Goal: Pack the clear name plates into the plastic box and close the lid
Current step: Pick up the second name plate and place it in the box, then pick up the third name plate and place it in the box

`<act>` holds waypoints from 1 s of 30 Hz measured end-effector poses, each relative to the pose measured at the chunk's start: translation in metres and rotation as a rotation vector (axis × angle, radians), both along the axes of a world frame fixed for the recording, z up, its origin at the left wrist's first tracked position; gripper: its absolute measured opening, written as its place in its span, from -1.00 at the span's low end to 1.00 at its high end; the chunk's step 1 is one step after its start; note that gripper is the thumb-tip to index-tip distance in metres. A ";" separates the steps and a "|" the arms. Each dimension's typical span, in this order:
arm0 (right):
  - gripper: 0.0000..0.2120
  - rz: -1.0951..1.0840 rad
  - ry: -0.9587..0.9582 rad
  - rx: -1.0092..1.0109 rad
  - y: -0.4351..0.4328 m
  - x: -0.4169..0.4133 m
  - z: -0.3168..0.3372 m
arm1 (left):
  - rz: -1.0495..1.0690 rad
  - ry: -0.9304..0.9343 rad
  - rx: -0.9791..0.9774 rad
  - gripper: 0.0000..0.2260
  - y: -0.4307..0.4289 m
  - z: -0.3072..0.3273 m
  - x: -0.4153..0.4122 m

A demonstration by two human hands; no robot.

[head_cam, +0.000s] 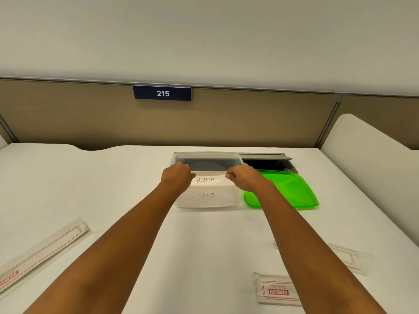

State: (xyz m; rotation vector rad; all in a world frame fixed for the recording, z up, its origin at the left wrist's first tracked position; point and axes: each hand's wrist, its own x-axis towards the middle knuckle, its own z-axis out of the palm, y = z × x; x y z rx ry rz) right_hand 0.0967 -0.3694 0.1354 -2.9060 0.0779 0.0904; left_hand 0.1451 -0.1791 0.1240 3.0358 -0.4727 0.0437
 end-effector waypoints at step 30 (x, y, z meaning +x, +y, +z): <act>-0.68 -0.438 -0.438 0.215 -0.049 -0.267 -0.069 | -0.011 0.205 -0.677 -0.60 -0.020 -0.068 -0.230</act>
